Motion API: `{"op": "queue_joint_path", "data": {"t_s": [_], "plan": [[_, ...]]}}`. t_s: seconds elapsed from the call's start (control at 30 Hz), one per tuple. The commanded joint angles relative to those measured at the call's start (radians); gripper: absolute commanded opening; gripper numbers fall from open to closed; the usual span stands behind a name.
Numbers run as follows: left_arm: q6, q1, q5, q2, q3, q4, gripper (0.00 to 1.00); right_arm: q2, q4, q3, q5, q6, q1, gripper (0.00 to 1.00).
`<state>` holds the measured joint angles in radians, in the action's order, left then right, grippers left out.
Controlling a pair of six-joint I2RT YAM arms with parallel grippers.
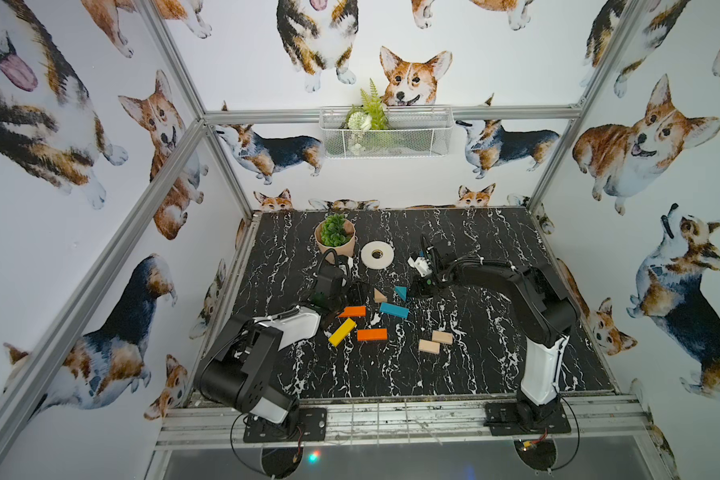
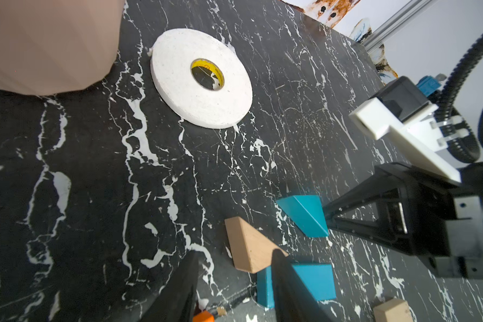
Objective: Assemble a carrot with building blocks
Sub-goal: Adjust the building block at the center of the board.
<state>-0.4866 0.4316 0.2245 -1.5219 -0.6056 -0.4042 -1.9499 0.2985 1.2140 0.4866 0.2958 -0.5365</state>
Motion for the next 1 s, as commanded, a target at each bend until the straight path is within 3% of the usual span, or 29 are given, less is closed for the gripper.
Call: {"op": "queue_joint_path", "data": {"t_s": [0.0, 0.97], "plan": [[-0.006, -0.001, -0.004, 0.000, -0.008, -0.005, 0.49, -0.012, 0.021, 0.018, -0.016, -0.018, -0.019, 0.00], [-0.003, -0.003, -0.001, 0.002, -0.012, -0.002, 0.50, -0.054, -0.013, 0.052, 0.016, 0.005, -0.094, 0.00]]}}
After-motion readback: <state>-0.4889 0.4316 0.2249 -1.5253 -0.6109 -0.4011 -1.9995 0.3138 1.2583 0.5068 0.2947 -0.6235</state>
